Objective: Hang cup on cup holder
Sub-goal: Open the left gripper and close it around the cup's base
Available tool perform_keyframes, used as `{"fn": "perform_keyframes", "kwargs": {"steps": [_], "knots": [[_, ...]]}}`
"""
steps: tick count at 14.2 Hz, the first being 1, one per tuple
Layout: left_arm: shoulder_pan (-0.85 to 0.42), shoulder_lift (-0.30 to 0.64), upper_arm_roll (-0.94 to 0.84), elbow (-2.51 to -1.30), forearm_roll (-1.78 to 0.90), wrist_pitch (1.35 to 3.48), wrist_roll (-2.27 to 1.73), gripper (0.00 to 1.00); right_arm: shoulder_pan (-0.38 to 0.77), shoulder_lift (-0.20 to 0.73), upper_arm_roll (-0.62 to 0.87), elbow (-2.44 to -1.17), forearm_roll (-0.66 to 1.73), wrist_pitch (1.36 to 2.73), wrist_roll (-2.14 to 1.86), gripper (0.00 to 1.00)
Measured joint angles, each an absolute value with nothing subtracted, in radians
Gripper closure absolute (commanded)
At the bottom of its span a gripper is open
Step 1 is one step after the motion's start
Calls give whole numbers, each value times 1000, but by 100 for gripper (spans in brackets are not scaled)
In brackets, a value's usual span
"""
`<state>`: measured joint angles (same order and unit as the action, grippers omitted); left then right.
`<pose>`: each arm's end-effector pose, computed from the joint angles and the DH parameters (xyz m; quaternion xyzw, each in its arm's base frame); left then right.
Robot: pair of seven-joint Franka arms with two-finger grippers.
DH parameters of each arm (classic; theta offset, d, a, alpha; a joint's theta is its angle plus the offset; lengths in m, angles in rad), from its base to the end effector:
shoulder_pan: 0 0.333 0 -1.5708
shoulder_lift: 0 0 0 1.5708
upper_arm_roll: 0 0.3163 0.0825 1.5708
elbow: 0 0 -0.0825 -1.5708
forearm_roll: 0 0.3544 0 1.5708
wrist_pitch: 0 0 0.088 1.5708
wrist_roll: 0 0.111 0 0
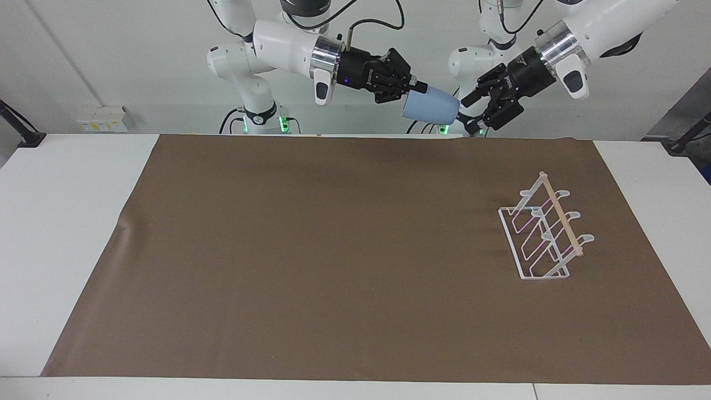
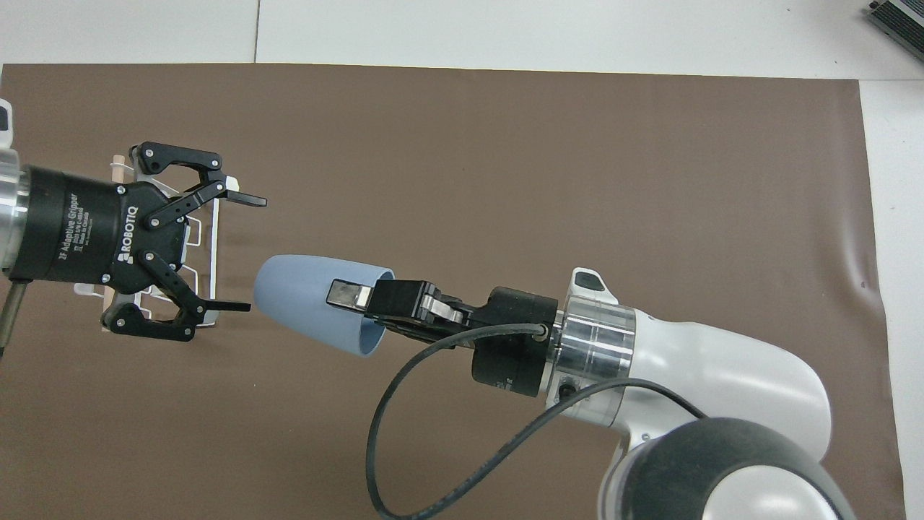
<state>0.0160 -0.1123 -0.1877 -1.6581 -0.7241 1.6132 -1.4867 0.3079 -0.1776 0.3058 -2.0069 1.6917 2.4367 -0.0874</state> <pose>0.4736 -0.1607 0.6674 0.7405 0.5763 -0.2331 0.2553 0.4221 0.3183 0.6075 -0.7463 0.1505 -0.0408 0.6471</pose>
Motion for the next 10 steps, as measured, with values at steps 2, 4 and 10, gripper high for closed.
{"fn": "perform_keyframes", "kwargs": {"steps": [2,4,10], "knots": [[2,-115,-197,-1660,-724,1612,-1499,0,308,-178,306,-2007,1692,2437,-87,100],[-21,-119,-202,-1666,-723,1612,-1509,0,308,-178,305,-2007,1692,2437,-87,100],[-34,-145,-205,-1721,-720,1616,-1508,0,308,-178,305,-2007,1692,2437,-87,100]]}}
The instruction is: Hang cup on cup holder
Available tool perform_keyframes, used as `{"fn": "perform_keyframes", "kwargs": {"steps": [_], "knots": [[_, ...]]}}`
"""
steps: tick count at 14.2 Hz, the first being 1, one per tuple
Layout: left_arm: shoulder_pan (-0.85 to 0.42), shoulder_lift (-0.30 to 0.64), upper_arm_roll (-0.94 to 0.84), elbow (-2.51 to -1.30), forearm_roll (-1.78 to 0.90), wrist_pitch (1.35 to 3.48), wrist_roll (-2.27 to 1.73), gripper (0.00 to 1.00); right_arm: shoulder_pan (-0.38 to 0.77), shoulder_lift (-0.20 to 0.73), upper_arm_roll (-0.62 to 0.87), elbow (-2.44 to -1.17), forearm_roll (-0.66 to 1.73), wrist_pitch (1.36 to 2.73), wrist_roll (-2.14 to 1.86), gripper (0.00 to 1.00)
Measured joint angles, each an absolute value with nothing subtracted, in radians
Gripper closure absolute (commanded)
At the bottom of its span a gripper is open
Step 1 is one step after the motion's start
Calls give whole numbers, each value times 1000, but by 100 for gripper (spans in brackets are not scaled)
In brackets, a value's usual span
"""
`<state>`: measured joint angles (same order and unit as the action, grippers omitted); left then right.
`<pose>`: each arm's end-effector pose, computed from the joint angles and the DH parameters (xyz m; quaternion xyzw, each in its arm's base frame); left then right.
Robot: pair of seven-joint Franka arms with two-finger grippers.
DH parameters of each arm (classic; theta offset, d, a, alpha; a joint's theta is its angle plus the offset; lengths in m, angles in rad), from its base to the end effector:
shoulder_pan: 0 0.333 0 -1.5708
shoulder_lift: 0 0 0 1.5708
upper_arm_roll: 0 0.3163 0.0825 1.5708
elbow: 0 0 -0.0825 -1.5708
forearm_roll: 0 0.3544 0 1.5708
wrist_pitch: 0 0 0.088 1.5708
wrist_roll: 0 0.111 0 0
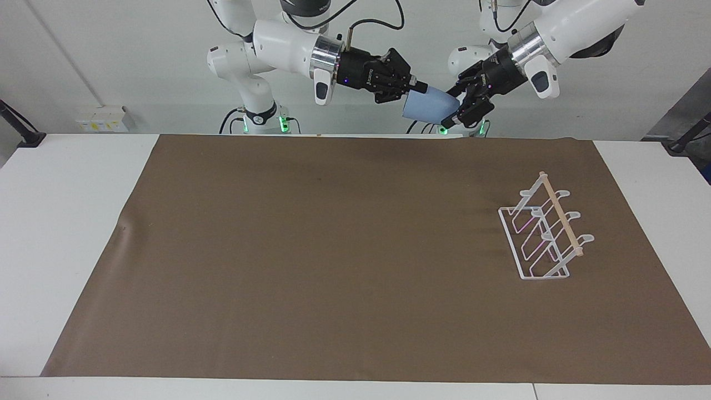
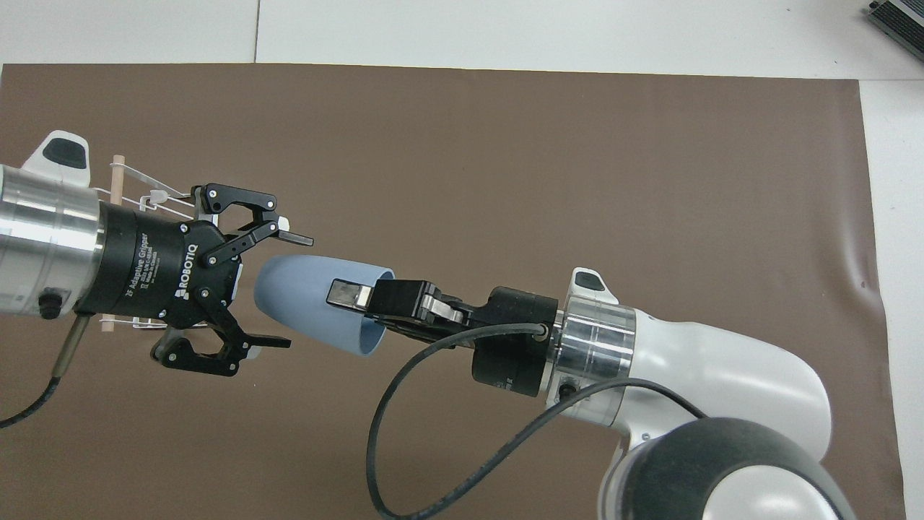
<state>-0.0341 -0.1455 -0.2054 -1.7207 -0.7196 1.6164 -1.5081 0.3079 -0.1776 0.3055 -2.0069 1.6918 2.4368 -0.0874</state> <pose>0.4517 -0.1916 0.6544 0.7519 0.5657 -0.2474 0.2311 0.4222 0.3181 0.6075 -0.7463 0.1507 -0.0409 0.6471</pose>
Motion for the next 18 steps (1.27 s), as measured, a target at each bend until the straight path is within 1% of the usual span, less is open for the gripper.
{"fn": "perform_keyframes", "kwargs": {"steps": [2,3,4,5,6,7,8,16,17,18], "knots": [[-38,-150,-206,-1721,-720,1619,-1508,0,308,-178,305,-2007,1692,2437,-87,100],[-41,-152,-206,-1721,-720,1620,-1508,6,308,-178,305,-2007,1692,2437,-87,100],[-44,-154,-206,-1721,-720,1621,-1508,17,308,-178,305,-2007,1692,2437,-87,100],[-47,-156,-207,-1721,-720,1623,-1508,33,308,-178,305,-2007,1692,2437,-87,100],[-48,-157,-209,-1721,-720,1624,-1508,55,308,-178,305,-2007,1692,2437,-87,100],[-48,-158,-210,-1721,-717,1630,-1508,92,308,-178,306,-2007,1692,2436,-87,100],[-48,-159,-209,-1720,-708,1636,-1504,100,309,-177,307,-2009,1692,2437,-85,100],[-48,-164,-220,-1720,-672,1642,-1511,100,309,-176,310,-2012,1693,2438,-82,100],[-48,-164,-219,-1720,-672,1642,-1511,100,309,-175,310,-2012,1694,2438,-77,80],[-48,-164,-219,-1720,-672,1642,-1511,100,309,-175,310,-2012,1694,2438,-72,50]]}}
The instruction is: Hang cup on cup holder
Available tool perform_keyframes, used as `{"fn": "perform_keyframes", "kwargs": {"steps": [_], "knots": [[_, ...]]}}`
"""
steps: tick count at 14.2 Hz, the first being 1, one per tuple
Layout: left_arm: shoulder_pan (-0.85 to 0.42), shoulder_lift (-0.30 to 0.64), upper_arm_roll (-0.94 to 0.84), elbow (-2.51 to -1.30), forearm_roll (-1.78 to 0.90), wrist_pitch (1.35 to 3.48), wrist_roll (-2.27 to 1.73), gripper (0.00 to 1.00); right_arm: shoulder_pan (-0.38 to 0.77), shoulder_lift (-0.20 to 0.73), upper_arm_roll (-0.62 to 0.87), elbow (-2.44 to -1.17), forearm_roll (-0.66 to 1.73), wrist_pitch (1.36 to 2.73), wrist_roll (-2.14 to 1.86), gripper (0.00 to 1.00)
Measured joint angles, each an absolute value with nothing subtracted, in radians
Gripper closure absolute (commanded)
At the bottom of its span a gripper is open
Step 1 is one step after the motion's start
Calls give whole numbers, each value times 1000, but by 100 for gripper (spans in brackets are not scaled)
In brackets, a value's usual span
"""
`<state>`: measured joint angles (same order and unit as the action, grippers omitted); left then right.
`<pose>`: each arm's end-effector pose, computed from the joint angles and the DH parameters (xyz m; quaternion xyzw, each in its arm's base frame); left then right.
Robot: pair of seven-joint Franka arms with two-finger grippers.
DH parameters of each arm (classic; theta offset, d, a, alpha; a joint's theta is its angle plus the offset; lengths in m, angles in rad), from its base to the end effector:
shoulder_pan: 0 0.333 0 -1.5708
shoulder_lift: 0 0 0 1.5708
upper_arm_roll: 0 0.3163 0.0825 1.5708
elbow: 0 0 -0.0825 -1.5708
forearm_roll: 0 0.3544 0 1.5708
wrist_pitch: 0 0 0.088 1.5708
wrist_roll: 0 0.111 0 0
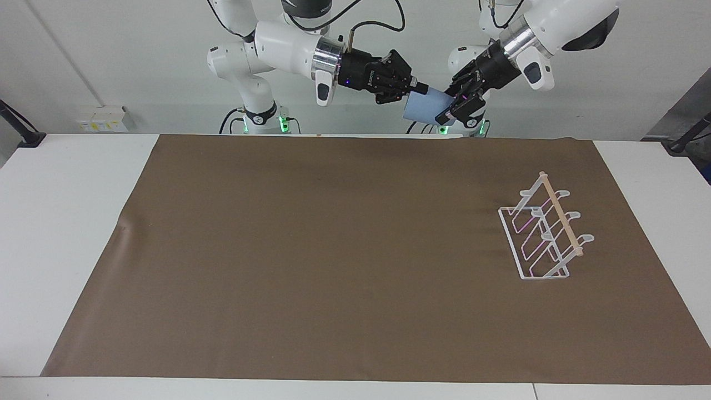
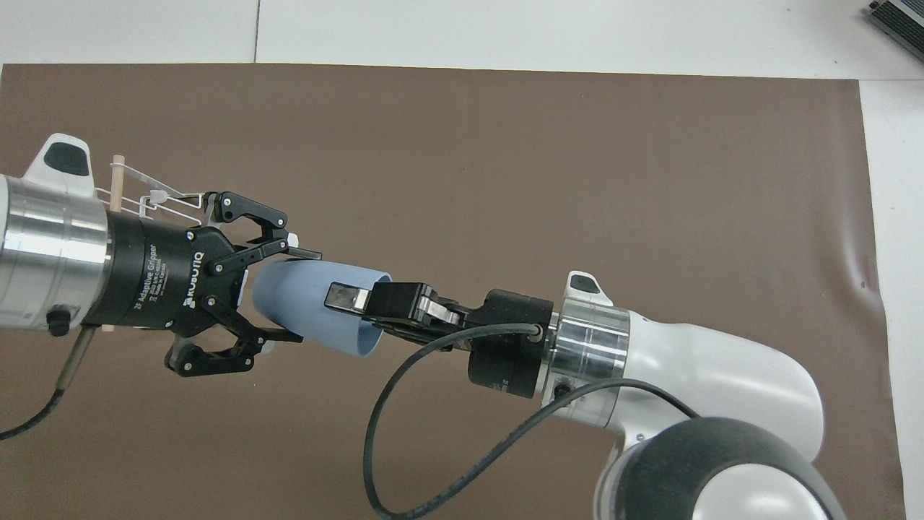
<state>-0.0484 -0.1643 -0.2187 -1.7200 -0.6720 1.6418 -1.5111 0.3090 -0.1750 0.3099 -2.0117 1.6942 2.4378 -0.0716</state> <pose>0.4442 -0.1997 0.6617 0.7651 0.5615 -0.2180 0.2277 0.4210 0.3205 0.6037 -0.7463 0.1576 -0.0321 0.6459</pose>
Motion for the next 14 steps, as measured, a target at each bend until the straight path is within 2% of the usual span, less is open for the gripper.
{"fn": "perform_keyframes", "kwargs": {"steps": [1,2,6,10,12,14], "knots": [[-47,-164,-215,-1721,-660,1642,-1511,100,309,-176,308,-2011,1694,2438,-66,16],[-44,-164,-208,-1722,-647,1642,-1511,100,308,-177,305,-2011,1694,2438,-62,0],[-26,-164,-192,-1724,-634,1642,-1509,100,308,-178,304,-2010,1694,2501,-60,0],[-16,-164,-191,-1728,-449,1663,-1507,100,308,-181,304,-2010,1687,2539,-61,0],[-15,-163,-191,-1731,-340,1695,-1488,100,308,-184,304,-2008,1589,2556,-70,0],[-15,-162,-191,-1733,-210,1734,-1455,100,306,-185,302,-2004,1365,2559,-83,0]]}}
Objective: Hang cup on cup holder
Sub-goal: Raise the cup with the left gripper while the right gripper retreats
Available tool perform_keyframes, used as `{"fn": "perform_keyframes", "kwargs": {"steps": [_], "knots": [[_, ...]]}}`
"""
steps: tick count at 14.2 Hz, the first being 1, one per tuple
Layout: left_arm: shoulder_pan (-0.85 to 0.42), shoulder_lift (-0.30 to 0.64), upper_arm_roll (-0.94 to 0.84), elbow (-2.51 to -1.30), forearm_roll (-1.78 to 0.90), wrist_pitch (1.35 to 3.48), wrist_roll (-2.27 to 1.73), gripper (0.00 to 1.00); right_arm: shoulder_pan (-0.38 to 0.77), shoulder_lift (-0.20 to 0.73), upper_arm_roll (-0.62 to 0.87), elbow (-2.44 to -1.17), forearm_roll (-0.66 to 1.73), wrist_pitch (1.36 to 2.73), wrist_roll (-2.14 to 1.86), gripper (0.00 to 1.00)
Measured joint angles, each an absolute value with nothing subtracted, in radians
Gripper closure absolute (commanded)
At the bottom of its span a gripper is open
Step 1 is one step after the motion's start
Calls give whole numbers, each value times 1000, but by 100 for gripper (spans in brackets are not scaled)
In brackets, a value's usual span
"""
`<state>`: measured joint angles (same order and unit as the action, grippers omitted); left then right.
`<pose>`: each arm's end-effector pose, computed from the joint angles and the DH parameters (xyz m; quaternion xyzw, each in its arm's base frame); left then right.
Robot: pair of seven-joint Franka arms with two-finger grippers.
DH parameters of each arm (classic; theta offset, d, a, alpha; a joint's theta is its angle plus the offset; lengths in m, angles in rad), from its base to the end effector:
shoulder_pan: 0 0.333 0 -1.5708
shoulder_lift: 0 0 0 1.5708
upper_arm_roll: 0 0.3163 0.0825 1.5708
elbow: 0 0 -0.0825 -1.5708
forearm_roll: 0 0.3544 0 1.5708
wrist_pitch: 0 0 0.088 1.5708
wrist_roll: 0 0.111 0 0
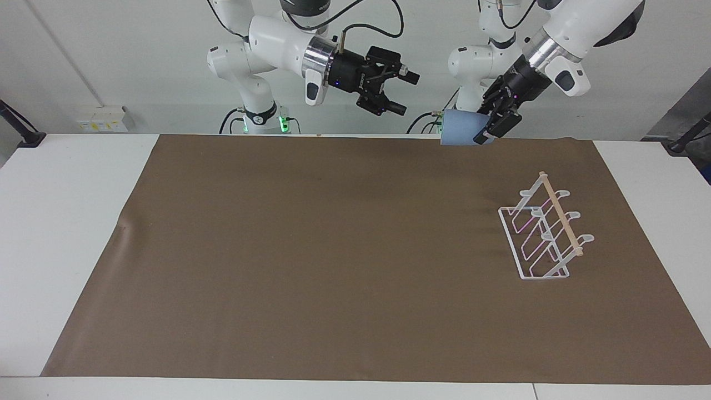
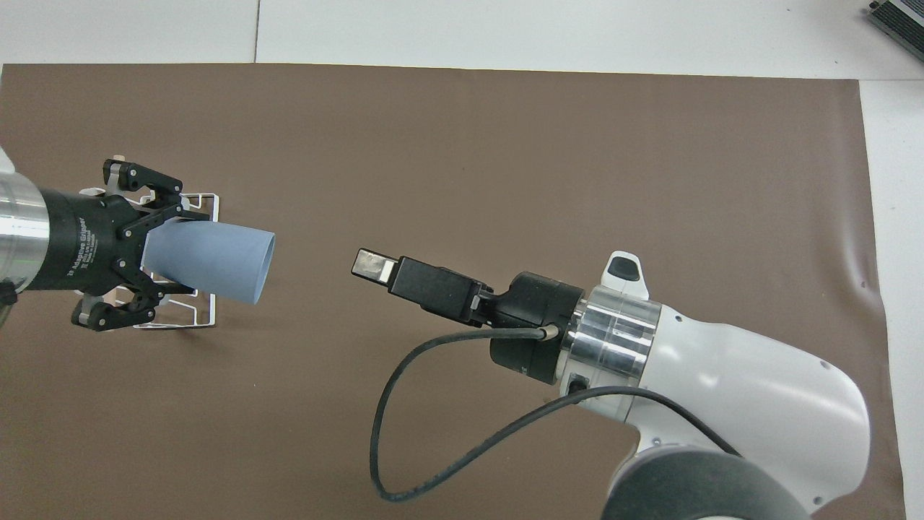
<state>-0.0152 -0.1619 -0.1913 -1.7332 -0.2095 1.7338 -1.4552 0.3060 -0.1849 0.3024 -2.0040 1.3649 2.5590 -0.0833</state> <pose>0.4745 -0.1282 0.6454 0.8004 0.5874 -0.0120 0.1187 0.4316 0.3016 0.6157 -0.8165 0.0903 -0.1513 0.5498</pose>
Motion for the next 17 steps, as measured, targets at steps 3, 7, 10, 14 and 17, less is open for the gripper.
{"fn": "perform_keyframes", "kwargs": {"steps": [3,7,10,14,17], "knots": [[-14,-157,-191,-1735,-19,1781,-1323,100,298,-184,300,-2000,1082,2559,-98,0],[29,-145,-190,-1771,184,1902,-1130,100,279,-177,300,-1999,813,2554,-231,0],[70,-140,-190,-1810,298,2030,-1025,100,243,-167,299,-1992,565,2509,-306,0],[97,-138,-190,-1867,349,2173,-991,100,190,-150,298,-1838,245,2197,-343,0],[97,-99,-196,-1902,427,2254,-1020,100,144,-136,292,-1737,199,2022,-345,0]]}}
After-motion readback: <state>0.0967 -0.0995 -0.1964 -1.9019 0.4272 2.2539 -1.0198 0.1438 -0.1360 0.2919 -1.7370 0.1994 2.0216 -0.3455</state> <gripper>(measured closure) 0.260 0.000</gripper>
